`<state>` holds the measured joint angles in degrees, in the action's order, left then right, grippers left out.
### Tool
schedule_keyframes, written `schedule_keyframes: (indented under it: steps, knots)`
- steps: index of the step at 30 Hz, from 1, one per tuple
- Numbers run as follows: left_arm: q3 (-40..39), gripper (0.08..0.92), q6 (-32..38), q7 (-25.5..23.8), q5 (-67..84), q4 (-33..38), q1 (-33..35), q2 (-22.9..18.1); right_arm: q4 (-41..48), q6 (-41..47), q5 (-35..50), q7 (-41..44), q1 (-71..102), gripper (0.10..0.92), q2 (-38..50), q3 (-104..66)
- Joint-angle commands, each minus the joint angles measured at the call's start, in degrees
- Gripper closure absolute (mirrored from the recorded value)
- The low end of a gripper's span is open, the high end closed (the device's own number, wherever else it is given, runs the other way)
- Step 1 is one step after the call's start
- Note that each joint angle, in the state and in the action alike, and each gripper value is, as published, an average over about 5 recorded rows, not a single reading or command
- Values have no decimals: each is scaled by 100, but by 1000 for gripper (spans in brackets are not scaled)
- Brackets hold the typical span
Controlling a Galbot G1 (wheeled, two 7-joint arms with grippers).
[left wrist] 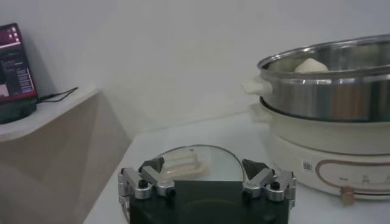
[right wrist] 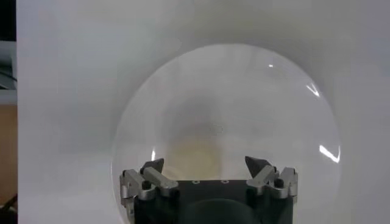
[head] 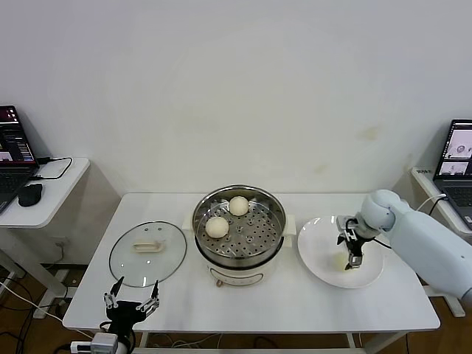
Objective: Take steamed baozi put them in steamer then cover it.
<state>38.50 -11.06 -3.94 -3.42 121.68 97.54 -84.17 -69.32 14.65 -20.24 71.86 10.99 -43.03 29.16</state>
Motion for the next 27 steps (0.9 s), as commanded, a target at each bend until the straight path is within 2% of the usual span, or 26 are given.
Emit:
schedule_keyframes:
  steps: [1, 12, 27]
  knots:
    - [-6, 177, -6, -2, -4, -57, -19, -2, 256, -85, -216, -38, 127, 203, -170, -35]
    - [-28, 177, -2, 3, -42, -158, -40, -29, 595, -234, -506, -138, 132, 203, -341, -86]
    - [-35, 177, -7, 5, -65, -175, -83, -61, 570, -263, -420, 37, 94, 217, -305, -63]
